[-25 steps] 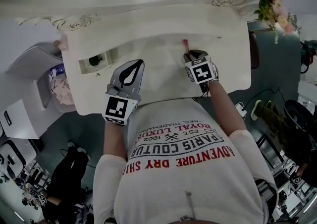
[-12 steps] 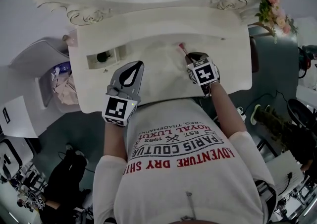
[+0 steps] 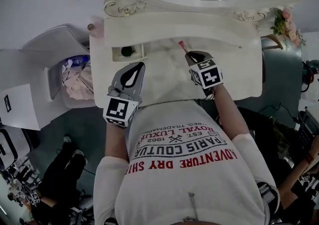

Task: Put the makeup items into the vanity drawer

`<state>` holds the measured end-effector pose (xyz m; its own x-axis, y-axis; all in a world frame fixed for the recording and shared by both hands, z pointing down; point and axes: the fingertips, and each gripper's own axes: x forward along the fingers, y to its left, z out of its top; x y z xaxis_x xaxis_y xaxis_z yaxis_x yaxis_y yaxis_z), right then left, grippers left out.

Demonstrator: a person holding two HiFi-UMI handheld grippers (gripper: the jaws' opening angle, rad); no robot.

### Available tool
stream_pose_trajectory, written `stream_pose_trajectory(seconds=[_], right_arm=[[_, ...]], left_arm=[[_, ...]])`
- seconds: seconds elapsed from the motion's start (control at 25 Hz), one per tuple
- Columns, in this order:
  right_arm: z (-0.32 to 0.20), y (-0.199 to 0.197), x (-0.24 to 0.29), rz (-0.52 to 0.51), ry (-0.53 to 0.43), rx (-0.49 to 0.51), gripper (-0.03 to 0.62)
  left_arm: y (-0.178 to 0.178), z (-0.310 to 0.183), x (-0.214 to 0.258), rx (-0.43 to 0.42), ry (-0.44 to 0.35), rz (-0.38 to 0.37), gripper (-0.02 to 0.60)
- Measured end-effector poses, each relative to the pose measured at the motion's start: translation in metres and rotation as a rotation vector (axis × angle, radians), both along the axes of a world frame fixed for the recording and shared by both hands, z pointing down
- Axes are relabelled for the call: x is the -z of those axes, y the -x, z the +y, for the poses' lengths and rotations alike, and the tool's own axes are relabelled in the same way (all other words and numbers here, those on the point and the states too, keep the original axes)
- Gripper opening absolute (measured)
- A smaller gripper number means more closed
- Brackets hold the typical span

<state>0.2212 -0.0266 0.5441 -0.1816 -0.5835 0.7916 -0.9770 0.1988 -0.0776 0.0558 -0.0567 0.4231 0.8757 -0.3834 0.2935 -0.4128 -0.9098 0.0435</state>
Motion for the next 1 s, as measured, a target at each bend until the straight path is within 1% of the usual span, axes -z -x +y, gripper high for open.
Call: stream_pose_trajectory(seconds=[0.24, 0.4, 0.56, 0.8, 1.0], right_arm=[[-0.040, 0.070, 0.017, -0.004, -0.044, 0.118, 0.051], [-0.062, 0.118, 0.022, -0.020, -0.061, 0.193, 0.051], [-0.079, 0.163, 0.027, -0.053, -0.095, 0.282, 0.051], [-0.098, 0.203, 0.014, -0.001, -0.064, 0.391, 0.051], [-0.110, 0.222, -0.003, 0.041, -0.028, 0.443, 0.051]], left_arm=[[0.069, -0.024, 0.005, 0.101, -0.006, 0.000, 0.011], [0.111, -0.038, 0.006, 0.144, -0.010, -0.003, 0.011], [0.144, -0.049, 0.003, 0.179, -0.008, -0.006, 0.011], [0.182, -0.061, -0.001, 0.230, 0.002, -0.004, 0.011], [0.205, -0.070, -0.010, 0.264, 0.014, -0.007, 0.011]])
